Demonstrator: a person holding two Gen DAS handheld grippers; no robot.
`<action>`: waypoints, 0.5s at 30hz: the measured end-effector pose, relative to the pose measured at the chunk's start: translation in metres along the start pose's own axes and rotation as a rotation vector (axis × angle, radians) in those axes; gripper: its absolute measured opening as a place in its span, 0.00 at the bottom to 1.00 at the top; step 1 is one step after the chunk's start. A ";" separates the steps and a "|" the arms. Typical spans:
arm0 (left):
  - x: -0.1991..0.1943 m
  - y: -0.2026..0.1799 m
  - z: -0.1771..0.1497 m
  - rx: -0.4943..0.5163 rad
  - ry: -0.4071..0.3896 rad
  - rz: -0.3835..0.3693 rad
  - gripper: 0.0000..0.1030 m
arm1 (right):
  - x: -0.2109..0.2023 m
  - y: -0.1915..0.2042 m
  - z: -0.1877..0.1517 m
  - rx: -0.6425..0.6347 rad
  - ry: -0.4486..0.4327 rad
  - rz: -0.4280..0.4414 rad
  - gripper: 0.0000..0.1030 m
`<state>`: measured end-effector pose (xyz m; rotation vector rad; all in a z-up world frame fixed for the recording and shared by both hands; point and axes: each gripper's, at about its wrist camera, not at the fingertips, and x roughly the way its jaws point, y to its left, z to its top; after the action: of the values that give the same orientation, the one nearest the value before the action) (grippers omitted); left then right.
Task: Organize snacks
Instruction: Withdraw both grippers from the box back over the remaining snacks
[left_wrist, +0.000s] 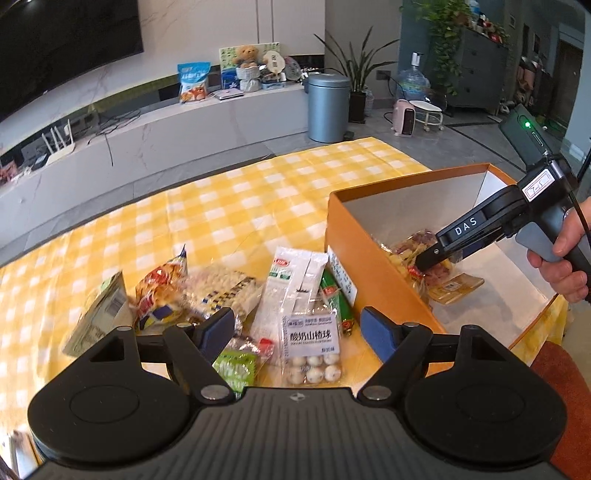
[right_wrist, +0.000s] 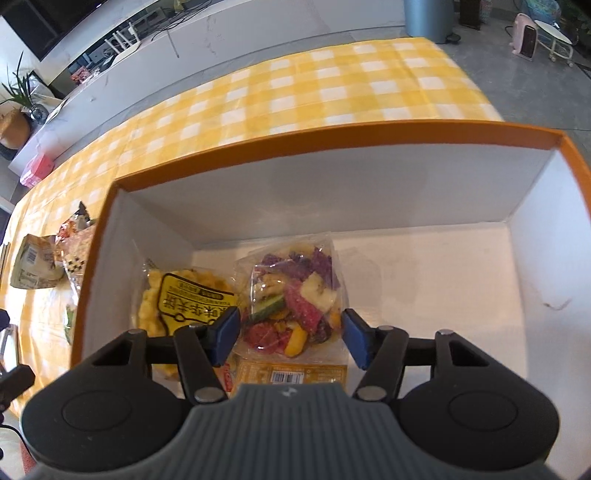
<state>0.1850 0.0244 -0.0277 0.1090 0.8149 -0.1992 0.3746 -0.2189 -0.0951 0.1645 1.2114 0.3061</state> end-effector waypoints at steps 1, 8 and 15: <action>0.000 0.002 -0.001 -0.007 0.002 -0.003 0.89 | 0.001 0.002 0.000 0.004 0.003 0.009 0.58; -0.005 0.009 -0.010 -0.032 0.000 -0.017 0.89 | 0.003 0.020 -0.003 -0.039 -0.005 -0.035 0.62; -0.024 0.015 -0.023 -0.052 -0.026 -0.001 0.87 | -0.034 0.039 -0.017 -0.128 -0.130 -0.138 0.72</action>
<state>0.1560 0.0463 -0.0260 0.0568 0.7943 -0.1803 0.3424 -0.1935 -0.0598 -0.0108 1.0650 0.2476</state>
